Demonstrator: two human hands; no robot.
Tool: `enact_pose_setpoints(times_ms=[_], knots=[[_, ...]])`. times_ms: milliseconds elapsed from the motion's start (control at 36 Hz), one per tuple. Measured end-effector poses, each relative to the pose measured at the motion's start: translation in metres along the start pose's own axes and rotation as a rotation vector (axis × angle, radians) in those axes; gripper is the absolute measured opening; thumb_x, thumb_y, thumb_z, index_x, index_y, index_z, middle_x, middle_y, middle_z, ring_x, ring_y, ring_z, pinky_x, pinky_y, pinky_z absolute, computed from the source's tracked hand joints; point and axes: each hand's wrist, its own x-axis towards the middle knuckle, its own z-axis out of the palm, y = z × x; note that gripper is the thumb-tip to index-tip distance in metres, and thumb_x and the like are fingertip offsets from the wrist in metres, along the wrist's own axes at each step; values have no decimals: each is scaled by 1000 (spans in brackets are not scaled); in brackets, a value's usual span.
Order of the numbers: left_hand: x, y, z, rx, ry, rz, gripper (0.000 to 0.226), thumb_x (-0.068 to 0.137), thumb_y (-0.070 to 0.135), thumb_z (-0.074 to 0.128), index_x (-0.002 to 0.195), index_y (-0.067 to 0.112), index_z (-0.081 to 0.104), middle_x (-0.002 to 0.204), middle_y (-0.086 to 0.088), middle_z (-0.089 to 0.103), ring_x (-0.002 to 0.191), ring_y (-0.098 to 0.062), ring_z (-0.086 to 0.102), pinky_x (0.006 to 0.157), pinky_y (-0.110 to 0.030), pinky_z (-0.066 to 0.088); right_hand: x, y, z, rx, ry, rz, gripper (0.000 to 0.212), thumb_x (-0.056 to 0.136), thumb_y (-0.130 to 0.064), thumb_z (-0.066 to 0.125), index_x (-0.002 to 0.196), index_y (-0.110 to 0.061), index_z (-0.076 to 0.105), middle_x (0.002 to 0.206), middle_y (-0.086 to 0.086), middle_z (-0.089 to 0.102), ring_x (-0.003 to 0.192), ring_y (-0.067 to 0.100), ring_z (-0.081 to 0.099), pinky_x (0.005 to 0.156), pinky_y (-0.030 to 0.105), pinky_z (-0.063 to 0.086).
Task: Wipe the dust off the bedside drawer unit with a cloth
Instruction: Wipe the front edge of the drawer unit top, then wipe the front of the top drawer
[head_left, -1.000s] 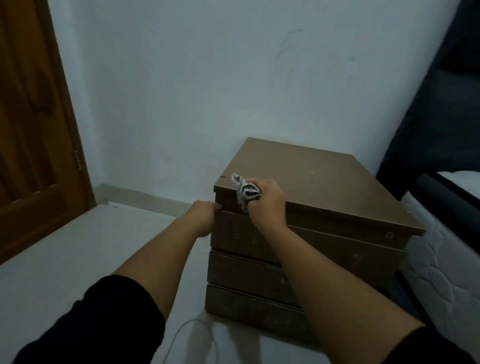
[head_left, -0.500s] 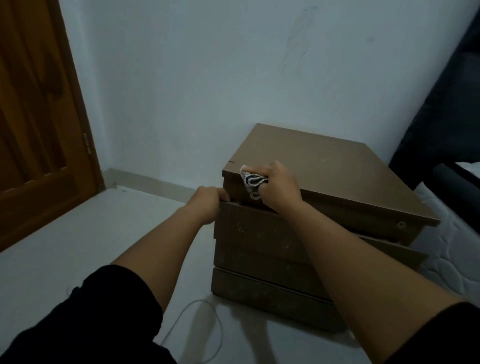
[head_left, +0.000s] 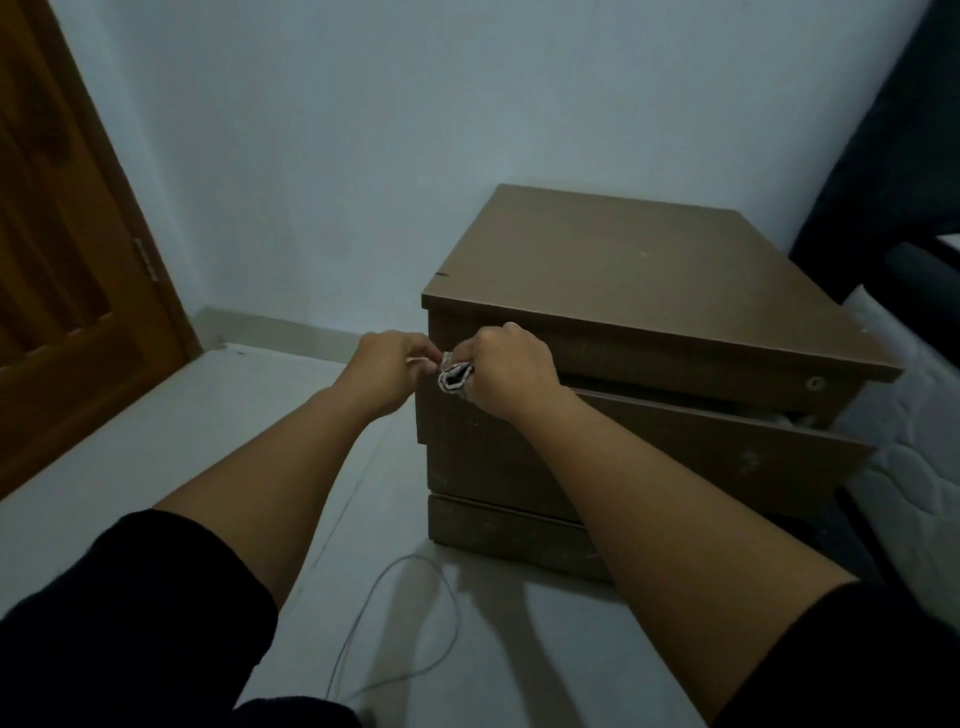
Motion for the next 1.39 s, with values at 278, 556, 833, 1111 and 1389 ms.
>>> enact_pose_setpoints(times_ms=[278,556,833,1111,1389], knots=[[-7,40,21,128,-71,163,28,97,19,51,119,21,68,120,-7,68,109,-24,61,96,-30,46,-37,46,-14,-8,-8,148,18,87,-23,58,100,-29,68,100,2,65,104,24,53,69,31,42],[-8,93,45,173,-180,216,33,99,11,45,123,24,65,130,-7,61,117,-25,57,104,-35,46,-91,112,-36,-85,29,312,21,87,-19,56,103,-25,68,107,2,64,104,24,47,77,35,45],[-12,146,67,253,-188,261,34,97,6,47,122,21,65,126,-10,61,113,-26,59,101,-38,48,-147,179,-49,-130,143,489,22,90,-16,55,108,-19,67,113,4,58,108,27,44,83,36,45],[-17,166,81,429,-76,337,34,90,-3,50,110,19,66,110,-10,64,100,-27,61,83,-38,53,-179,212,-57,0,336,713,28,87,-5,50,103,-14,71,107,8,59,102,31,45,69,29,34],[-17,169,95,467,103,367,21,92,2,50,104,12,63,99,-11,65,91,-28,62,69,-35,49,-189,203,-34,220,502,606,38,79,3,56,110,-14,71,108,5,59,100,28,49,82,30,43]])
